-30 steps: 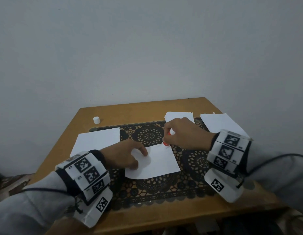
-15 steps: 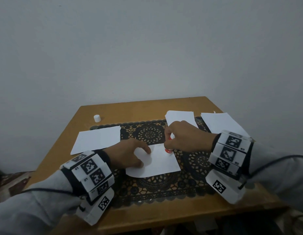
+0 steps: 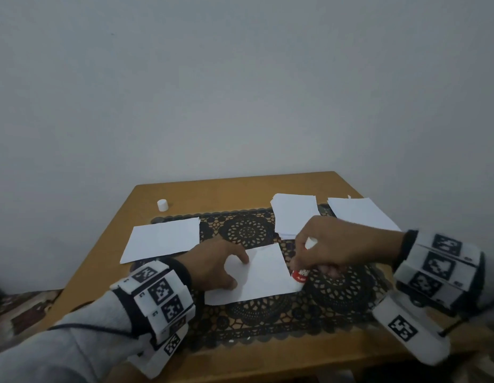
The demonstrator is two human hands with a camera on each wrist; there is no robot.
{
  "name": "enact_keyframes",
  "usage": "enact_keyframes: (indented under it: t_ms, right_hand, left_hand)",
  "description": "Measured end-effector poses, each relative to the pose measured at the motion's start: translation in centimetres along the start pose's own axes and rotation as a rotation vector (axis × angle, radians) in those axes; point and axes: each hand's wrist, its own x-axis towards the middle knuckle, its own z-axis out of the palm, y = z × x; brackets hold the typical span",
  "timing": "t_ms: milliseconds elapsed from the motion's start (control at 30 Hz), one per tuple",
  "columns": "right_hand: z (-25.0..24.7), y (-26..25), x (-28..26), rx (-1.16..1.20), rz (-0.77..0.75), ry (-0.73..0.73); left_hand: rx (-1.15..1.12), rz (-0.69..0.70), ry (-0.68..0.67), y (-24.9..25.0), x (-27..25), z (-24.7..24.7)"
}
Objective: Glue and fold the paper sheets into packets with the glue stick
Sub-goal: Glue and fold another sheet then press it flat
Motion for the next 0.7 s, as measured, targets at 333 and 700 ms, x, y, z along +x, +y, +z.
enact_keyframes:
  t_ms: [333, 700]
  right_hand:
    - [-3.1, 1.9, 1.3, 0.364, -0.064, 0.127]
    - [-3.7, 0.4, 14.3, 0.19, -0.008, 0.493]
  left_hand:
    - [0.03, 0.018, -0.018, 0.0, 0.3, -0.1]
    - [0.06, 0.067, -0.036, 0.1, 0.4, -0.9]
